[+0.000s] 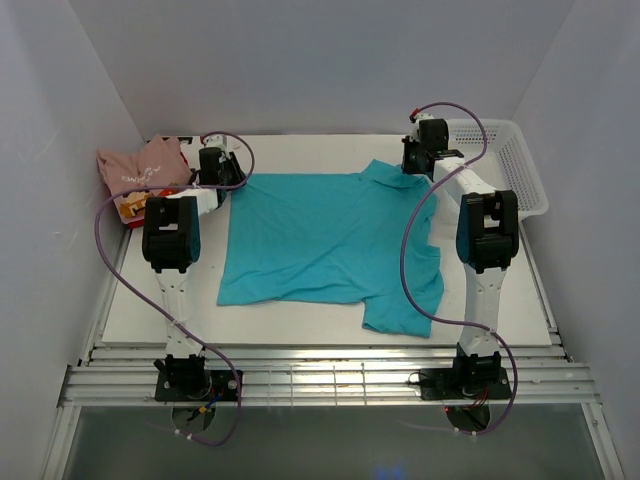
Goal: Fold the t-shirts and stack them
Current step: Grap the side of the flattened tshirt furthest away from the robot with both arms
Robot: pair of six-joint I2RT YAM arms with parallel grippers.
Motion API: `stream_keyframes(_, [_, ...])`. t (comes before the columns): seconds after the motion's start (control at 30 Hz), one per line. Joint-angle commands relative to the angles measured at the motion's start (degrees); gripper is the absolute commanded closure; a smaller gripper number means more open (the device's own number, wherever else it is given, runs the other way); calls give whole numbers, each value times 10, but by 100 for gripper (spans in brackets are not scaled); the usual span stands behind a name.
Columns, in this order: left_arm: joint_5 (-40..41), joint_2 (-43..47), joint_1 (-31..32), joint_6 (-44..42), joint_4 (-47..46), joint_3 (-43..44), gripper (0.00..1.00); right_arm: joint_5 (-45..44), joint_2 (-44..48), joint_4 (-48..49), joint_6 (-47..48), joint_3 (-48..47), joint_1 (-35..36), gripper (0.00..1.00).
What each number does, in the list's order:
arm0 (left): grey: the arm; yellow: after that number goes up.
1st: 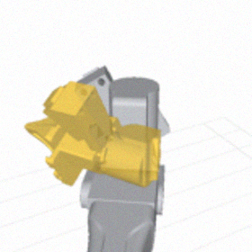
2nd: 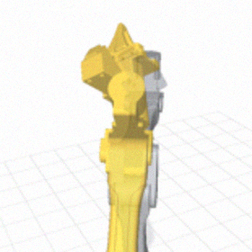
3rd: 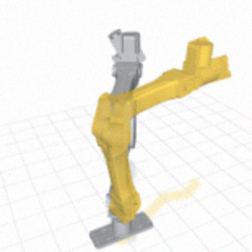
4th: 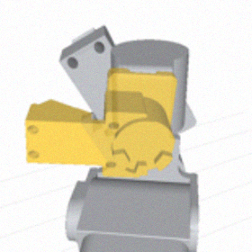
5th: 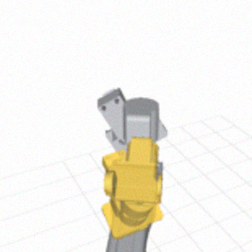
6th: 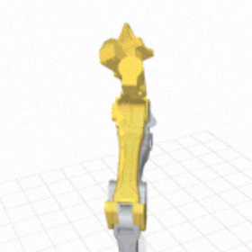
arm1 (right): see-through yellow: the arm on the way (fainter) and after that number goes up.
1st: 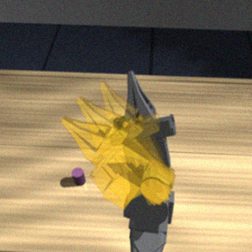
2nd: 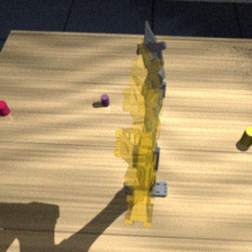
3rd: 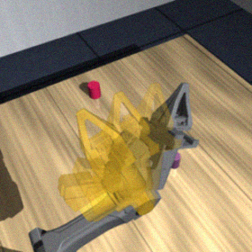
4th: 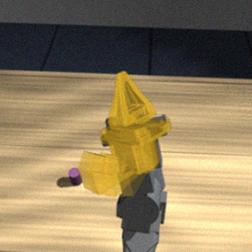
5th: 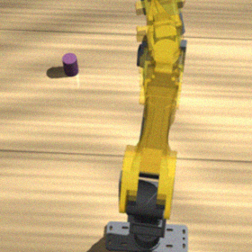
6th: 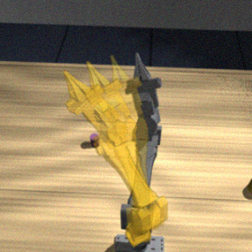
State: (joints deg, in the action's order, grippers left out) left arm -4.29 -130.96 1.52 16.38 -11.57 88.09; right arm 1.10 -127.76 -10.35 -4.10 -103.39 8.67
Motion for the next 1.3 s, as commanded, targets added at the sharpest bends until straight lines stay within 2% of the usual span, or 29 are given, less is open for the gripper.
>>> stream_keyframes(0.0, [10,13,2,-9,11,19,53,2,-4,2,4,-29,2,92])
stream_keyframes(0.47, [34,30,2,-10,-15,14,53,4,-21,-10,6,-53,3,92])
stream_keyframes(1.0, [34,-2,2,-17,1,34,53,6,-28,-11,7,-58,4,92])
stream_keyframes(1.17, [53,-11,2,-20,15,40,56,6,-28,-11,7,-57,4,92])
stream_keyframes(1.27, [59,-18,2,-21,30,53,64,8,-26,-8,4,-52,4,92])
